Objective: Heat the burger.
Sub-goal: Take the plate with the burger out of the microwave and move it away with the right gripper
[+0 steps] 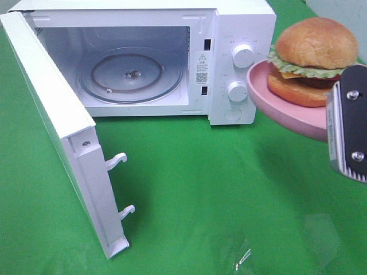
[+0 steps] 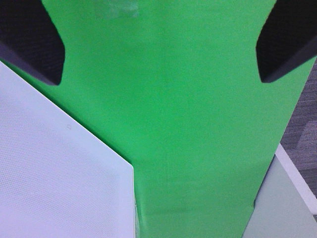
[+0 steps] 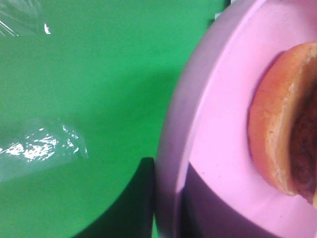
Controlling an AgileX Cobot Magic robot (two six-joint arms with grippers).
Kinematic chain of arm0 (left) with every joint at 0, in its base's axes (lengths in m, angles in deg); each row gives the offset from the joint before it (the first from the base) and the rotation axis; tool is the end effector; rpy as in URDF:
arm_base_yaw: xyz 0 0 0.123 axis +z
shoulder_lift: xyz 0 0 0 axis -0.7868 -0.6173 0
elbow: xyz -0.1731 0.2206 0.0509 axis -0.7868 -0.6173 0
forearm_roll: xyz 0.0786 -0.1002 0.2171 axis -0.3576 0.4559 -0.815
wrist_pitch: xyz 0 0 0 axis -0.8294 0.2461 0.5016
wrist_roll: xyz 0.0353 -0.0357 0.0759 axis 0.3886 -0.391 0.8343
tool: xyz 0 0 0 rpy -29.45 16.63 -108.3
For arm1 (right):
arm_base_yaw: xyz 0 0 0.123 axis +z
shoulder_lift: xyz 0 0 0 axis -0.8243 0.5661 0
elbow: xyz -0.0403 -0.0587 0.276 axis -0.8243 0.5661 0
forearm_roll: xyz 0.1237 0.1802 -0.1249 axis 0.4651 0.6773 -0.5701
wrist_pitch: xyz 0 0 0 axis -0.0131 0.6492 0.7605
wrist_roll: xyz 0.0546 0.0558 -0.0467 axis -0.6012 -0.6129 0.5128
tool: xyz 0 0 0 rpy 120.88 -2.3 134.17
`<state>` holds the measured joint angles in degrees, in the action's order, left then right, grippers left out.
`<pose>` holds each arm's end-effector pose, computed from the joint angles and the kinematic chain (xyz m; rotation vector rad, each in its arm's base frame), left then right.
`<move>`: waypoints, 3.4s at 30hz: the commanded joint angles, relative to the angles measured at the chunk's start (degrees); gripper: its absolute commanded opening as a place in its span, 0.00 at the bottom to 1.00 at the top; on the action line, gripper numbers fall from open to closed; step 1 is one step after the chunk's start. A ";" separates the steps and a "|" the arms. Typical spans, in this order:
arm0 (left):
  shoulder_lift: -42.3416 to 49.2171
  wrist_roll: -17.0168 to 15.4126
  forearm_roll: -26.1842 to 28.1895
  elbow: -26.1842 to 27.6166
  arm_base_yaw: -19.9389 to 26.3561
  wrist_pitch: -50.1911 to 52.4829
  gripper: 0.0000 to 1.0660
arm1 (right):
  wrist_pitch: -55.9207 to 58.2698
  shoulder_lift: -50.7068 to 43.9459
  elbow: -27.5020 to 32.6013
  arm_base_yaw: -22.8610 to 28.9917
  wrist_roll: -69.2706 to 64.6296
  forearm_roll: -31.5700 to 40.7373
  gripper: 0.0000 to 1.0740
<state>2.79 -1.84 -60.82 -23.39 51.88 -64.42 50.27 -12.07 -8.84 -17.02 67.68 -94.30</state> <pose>-0.0053 0.0011 0.2784 0.0867 2.0262 0.0722 0.1537 0.0882 0.2710 -1.7682 1.7516 -0.5130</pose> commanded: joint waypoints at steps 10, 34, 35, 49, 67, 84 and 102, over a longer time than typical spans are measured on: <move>1.09 0.06 0.17 -0.17 0.00 0.69 0.92 | 9.51 -0.80 -0.52 -0.40 -35.70 -16.16 0.00; 1.09 0.06 0.17 -0.17 0.00 0.69 0.92 | 25.55 0.11 -0.52 -0.40 -57.18 -19.54 0.00; 1.09 0.06 0.17 -0.17 0.00 0.69 0.92 | 26.64 1.66 -0.52 -0.40 -58.96 -19.82 0.00; 1.09 0.06 0.17 -0.17 0.00 0.69 0.92 | 23.84 12.49 -0.52 -0.40 -75.63 -20.80 0.00; 1.09 0.06 0.17 -0.17 0.00 0.69 0.92 | 16.39 28.07 -0.52 -0.57 -88.18 -21.31 0.00; 1.09 0.06 0.17 -0.17 0.00 0.69 0.92 | 5.39 43.66 -0.52 -9.22 -90.41 -22.75 0.00; 1.09 0.06 0.17 -0.17 0.00 0.69 0.92 | 5.21 49.56 -0.63 -9.11 -90.41 -19.82 0.27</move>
<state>2.79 -1.84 -60.88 -23.39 51.88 -64.42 54.39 37.50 -9.41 -26.07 -23.13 -114.18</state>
